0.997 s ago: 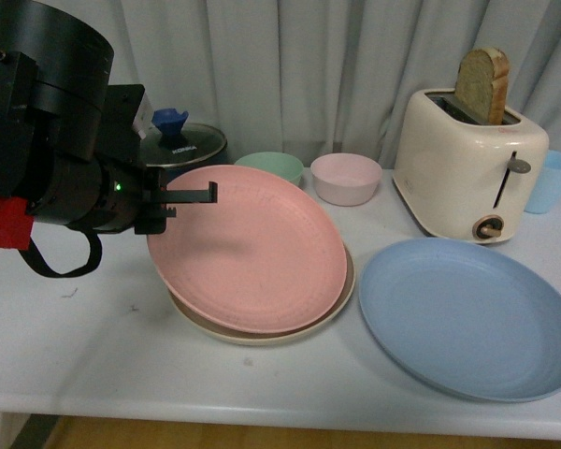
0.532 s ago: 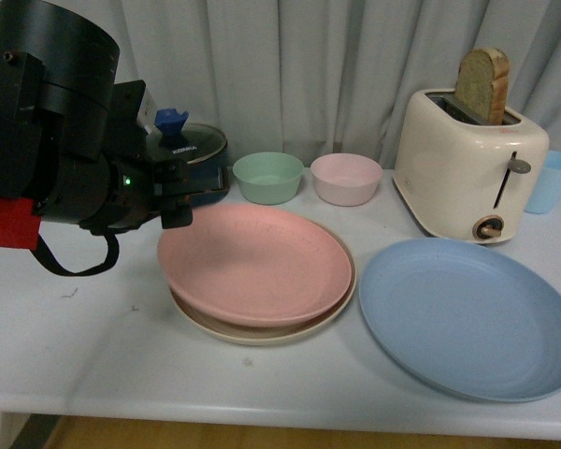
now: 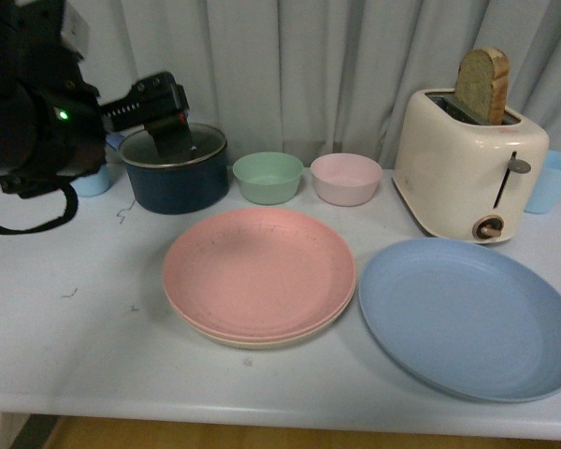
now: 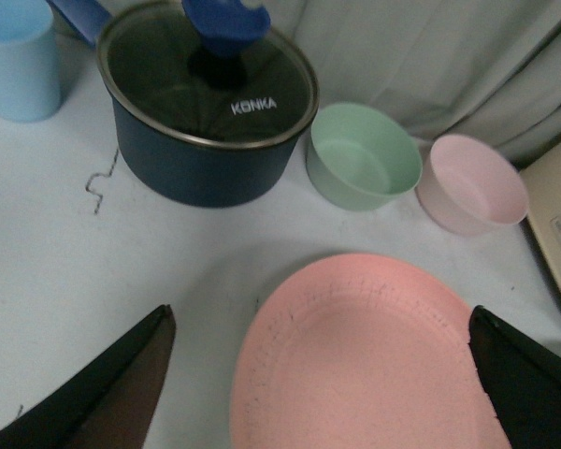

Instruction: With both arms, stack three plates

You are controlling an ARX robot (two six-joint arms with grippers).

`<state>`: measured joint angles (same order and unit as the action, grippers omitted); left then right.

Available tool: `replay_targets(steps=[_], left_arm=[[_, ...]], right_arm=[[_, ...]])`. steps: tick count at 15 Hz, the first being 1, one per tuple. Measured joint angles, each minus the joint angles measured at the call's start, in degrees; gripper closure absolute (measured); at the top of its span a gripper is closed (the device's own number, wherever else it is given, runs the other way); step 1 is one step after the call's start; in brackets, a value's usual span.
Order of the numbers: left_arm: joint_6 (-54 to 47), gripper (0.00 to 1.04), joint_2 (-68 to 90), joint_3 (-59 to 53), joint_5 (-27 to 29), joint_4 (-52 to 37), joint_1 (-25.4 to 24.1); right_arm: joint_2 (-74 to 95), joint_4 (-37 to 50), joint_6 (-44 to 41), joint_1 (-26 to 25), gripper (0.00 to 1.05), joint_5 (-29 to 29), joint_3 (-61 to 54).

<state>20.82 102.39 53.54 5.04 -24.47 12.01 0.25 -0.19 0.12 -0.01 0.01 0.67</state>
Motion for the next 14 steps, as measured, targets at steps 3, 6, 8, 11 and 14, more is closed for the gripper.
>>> replay_targets(steps=[3, 6, 8, 11, 14], left_arm=[[-1.05, 0.07, -14.49, -11.80, 0.35, -10.67, -0.96], [-4.17, 0.07, -29.29, -23.56, 0.90, -11.23, -1.84], [-14.03, 0.29, -35.21, -35.80, 2.62, -24.44, -4.31], [-19.34, 0.67, -42.64, -42.40, 0.55, -23.50, -6.45], [-19.80, 1.03, -50.21, -46.60, -3.98, -20.09, -10.29]], right_arm=[[0.00, 0.00, 0.00, 0.00, 0.06, 0.00, 0.00], [0.00, 0.00, 0.00, 0.00, 0.06, 0.00, 0.00], [0.00, -0.02, 0.00, 0.00, 0.06, 0.02, 0.00], [0.00, -0.02, 0.00, 0.00, 0.06, 0.00, 0.00], [0.00, 0.00, 0.00, 0.00, 0.06, 0.00, 0.00]])
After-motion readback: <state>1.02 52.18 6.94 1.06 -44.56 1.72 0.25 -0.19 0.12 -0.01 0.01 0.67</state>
